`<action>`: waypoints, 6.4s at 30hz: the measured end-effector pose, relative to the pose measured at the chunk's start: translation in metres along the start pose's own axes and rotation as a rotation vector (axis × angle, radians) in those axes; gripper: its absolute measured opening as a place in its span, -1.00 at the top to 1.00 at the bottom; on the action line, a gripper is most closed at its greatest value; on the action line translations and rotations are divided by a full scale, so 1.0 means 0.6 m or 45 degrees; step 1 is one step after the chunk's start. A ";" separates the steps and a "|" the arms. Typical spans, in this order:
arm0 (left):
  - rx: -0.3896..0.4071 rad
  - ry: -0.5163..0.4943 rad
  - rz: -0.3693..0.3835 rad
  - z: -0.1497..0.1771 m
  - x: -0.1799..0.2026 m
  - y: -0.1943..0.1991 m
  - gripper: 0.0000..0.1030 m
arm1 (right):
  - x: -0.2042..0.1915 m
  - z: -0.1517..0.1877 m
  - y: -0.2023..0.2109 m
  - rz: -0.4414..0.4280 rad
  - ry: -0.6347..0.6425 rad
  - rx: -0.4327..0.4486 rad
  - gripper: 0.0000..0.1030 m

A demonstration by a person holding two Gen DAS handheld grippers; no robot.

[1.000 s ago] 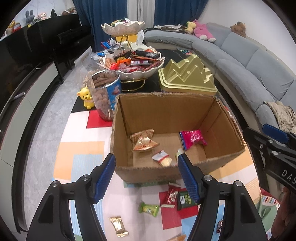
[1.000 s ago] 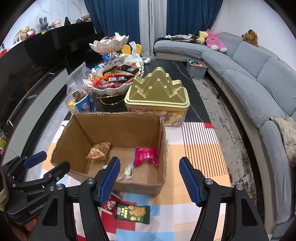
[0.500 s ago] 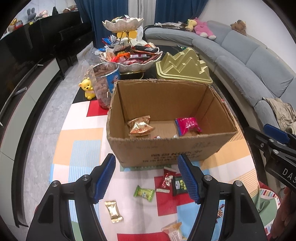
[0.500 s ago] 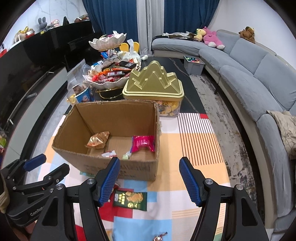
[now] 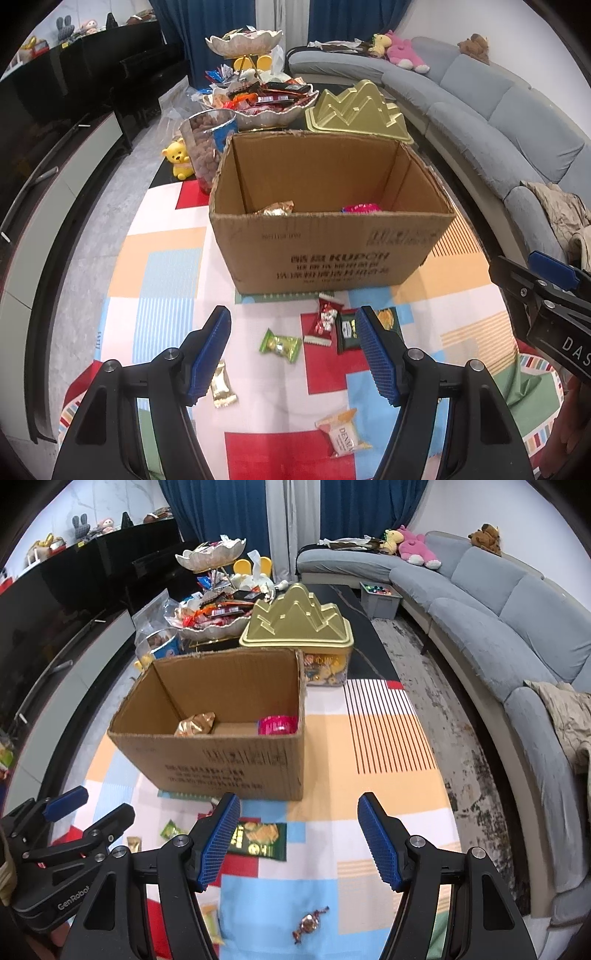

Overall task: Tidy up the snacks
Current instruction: 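Withdraw both tools from the box back toward the remaining snacks, then lower left tool onto DENMAS cheese bag while right tool lowers onto wrapped candy, then close left tool on DENMAS bag while right tool closes on wrapped candy, then carry DENMAS bag with left tool while right tool carries wrapped candy over box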

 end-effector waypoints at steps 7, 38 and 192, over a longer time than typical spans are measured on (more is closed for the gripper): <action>-0.009 -0.007 -0.015 0.038 0.000 0.004 -0.34 | -0.001 0.034 0.008 0.004 0.001 -0.020 -0.31; -0.094 0.005 -0.025 0.172 0.028 -0.025 -0.34 | 0.008 0.164 -0.016 0.025 -0.014 -0.120 -0.30; 0.230 0.011 -0.095 0.030 -0.002 0.077 0.37 | -0.089 0.038 0.043 -0.106 0.178 0.054 0.60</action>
Point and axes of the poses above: each gripper's, at about its wrist camera, not at the fingertips, and y roughly against the way its jaws point, x to its right, z to its underside, the point moved 4 cm from there along -y, roughly the way its jaws point, and after that the axes turned 7 degrees about y, right-handed, at the moved point
